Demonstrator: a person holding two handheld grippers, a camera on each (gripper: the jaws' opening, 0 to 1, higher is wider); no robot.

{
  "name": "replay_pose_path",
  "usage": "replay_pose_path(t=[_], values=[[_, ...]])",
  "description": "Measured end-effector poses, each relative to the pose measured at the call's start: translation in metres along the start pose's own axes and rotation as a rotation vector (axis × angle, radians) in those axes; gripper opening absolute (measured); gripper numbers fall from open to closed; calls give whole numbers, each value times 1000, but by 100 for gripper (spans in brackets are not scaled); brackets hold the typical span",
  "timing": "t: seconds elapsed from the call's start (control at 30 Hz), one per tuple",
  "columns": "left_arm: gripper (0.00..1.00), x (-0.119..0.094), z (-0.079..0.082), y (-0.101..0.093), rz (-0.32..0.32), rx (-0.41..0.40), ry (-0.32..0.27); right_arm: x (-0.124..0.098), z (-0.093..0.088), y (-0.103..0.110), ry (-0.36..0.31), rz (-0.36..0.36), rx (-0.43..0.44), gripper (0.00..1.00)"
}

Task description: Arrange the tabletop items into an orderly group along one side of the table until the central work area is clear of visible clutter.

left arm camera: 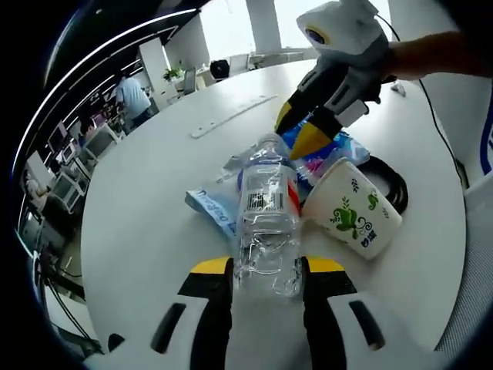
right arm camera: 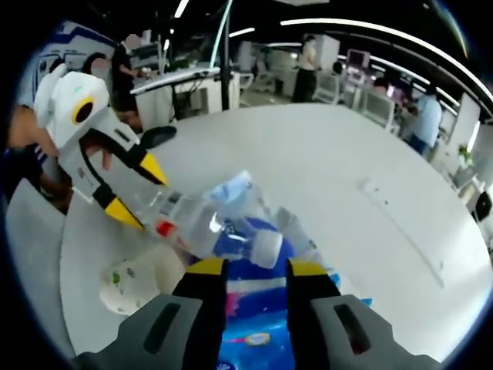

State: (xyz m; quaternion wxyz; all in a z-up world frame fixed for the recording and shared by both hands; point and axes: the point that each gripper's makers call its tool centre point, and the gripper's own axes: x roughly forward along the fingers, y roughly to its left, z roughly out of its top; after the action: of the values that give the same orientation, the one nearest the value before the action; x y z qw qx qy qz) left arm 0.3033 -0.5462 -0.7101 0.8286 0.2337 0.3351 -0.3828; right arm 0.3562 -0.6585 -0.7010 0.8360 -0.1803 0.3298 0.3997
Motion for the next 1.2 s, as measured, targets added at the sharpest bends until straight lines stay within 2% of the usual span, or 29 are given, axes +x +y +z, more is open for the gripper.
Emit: replay_pose_path(t=[0.1, 0.23, 0.37, 0.47, 0.57, 0.67, 0.73, 0.8, 0.93, 1.2], values=[[34, 0, 0, 0, -2, -4, -1, -4, 0, -1, -3, -11, 44, 26], [34, 0, 0, 0, 4, -1, 0, -8, 1, -5, 8, -44, 40, 26], [34, 0, 0, 0, 10, 3, 3, -12, 6, -10, -17, -73, 216, 26], [34, 0, 0, 0, 11, 4, 0, -12, 11, -10, -34, -70, 235, 26], [34, 0, 0, 0, 11, 4, -2, -9, 12, -6, -17, -59, 322, 24], [34, 0, 0, 0, 11, 0, -6, -4, 12, -2, -12, -46, 300, 21], [34, 0, -1, 1, 11, -9, -5, -1, 8, -1, 11, -41, 233, 17], [34, -1, -2, 2, 6, -20, -3, 0, 9, -1, 2, -34, 172, 17], [34, -1, -2, 3, -8, -24, -10, 6, -1, -1, 49, -25, 89, 18], [34, -2, -5, 6, -14, 31, -2, 7, -1, 3, 36, -6, 94, 17]])
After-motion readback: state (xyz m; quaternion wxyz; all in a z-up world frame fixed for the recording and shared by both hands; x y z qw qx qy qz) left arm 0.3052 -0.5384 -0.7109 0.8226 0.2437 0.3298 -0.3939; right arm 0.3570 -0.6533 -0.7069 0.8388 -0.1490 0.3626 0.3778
